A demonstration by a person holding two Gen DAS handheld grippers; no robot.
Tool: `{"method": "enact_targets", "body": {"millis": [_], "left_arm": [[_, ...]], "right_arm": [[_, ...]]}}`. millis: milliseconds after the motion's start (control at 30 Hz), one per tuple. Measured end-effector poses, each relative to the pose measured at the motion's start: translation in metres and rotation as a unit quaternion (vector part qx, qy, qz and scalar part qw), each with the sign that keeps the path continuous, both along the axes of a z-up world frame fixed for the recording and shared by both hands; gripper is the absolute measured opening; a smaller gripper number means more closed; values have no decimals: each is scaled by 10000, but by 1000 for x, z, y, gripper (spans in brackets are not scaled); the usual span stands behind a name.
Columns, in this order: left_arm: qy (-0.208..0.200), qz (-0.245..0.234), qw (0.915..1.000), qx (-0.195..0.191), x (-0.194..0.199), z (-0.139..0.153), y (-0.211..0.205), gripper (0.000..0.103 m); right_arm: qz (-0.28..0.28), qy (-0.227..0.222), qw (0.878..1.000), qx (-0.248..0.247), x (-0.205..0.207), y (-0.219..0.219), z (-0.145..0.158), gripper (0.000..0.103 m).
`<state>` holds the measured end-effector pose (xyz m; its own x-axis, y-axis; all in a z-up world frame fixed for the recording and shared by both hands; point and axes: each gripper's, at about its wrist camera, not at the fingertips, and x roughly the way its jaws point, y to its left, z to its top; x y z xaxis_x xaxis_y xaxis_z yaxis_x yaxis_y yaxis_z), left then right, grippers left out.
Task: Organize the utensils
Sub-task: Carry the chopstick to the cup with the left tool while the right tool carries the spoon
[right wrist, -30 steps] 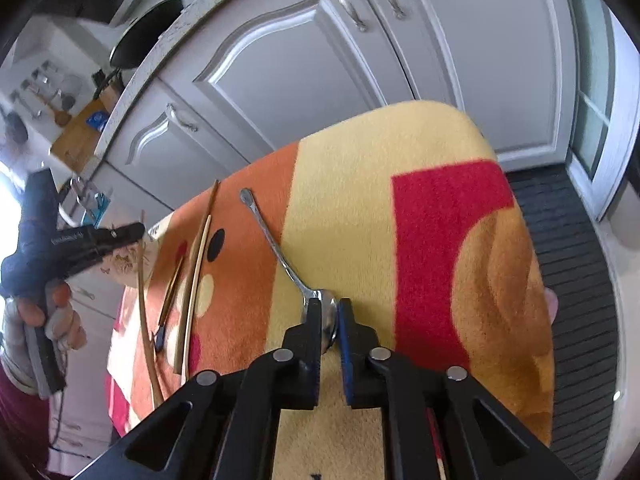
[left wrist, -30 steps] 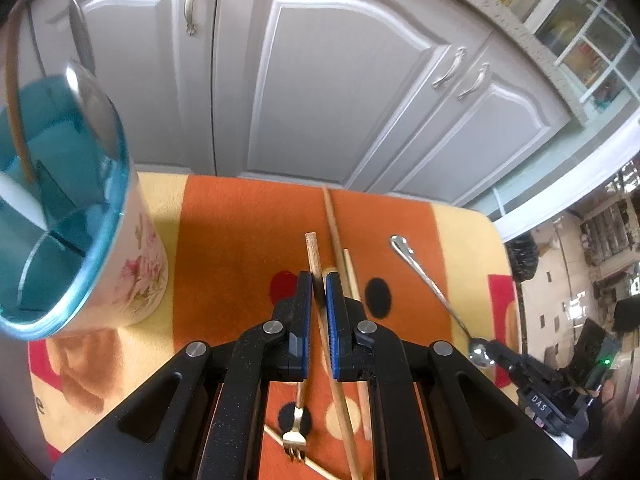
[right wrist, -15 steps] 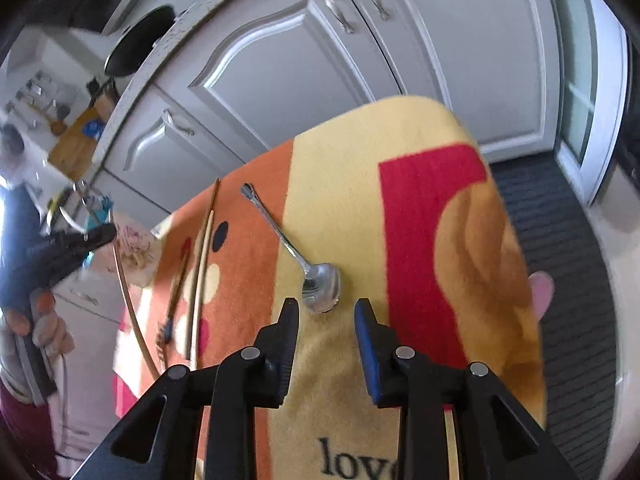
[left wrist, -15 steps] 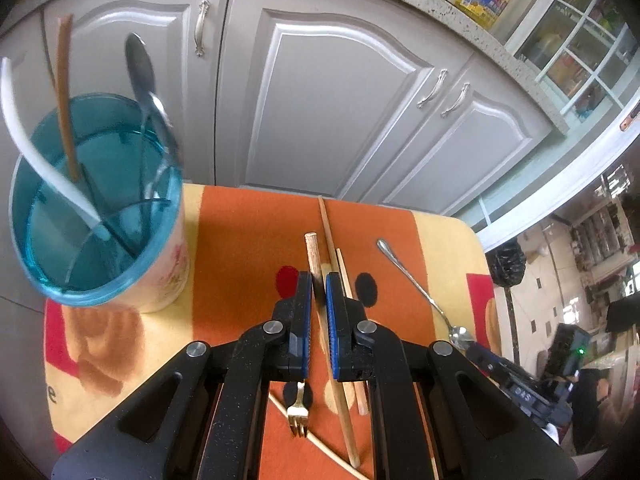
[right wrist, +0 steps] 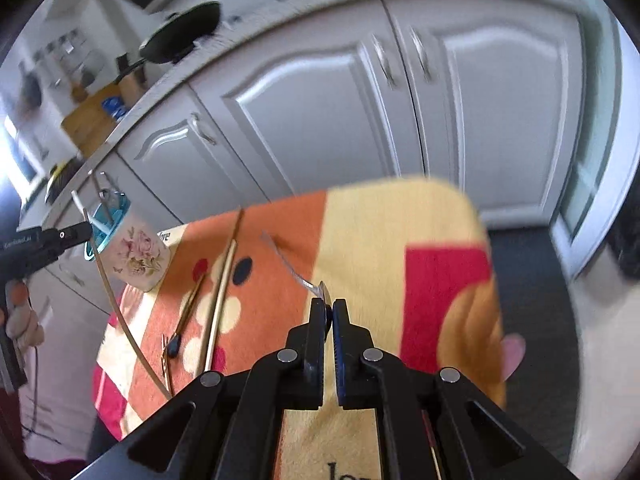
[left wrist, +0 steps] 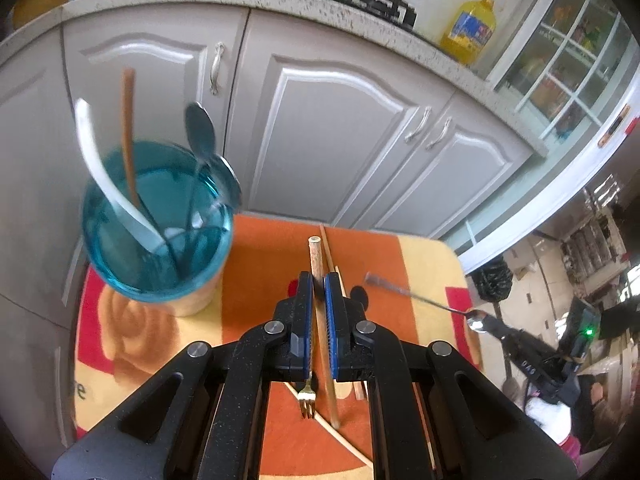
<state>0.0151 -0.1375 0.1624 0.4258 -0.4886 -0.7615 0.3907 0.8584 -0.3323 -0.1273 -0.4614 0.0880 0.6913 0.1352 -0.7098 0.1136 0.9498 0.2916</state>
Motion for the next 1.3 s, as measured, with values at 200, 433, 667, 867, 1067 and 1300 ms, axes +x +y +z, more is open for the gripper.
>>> {"method": "enact_targets", "body": {"millis": [200,433,667,867,1067,1300], "left_arm": [[-187,70,9997,-165,-5,25,18,4],[-326,141,9988,-327,-10,50,39,4],[-504,215,9974,-477,-11,85,64,4],[-780,395,9952,-429,-9,119,91,4],[-1052,641,9917,-365,-5,144,115,4],[-1253,936,9873,-289,9,158,135,4]], "right_arm": [[255,-327,9982,-423,8,12,46,3],[603,-682,9937,-649,16,40,86,3],[1035,-1073,9859,-760,31,73,130,3],[1444,-1336,9765,-881,54,113,160,3],[1821,-1560,9666,-905,75,149,185,3],[2134,-1590,9583,-1044,100,185,194,3]]}}
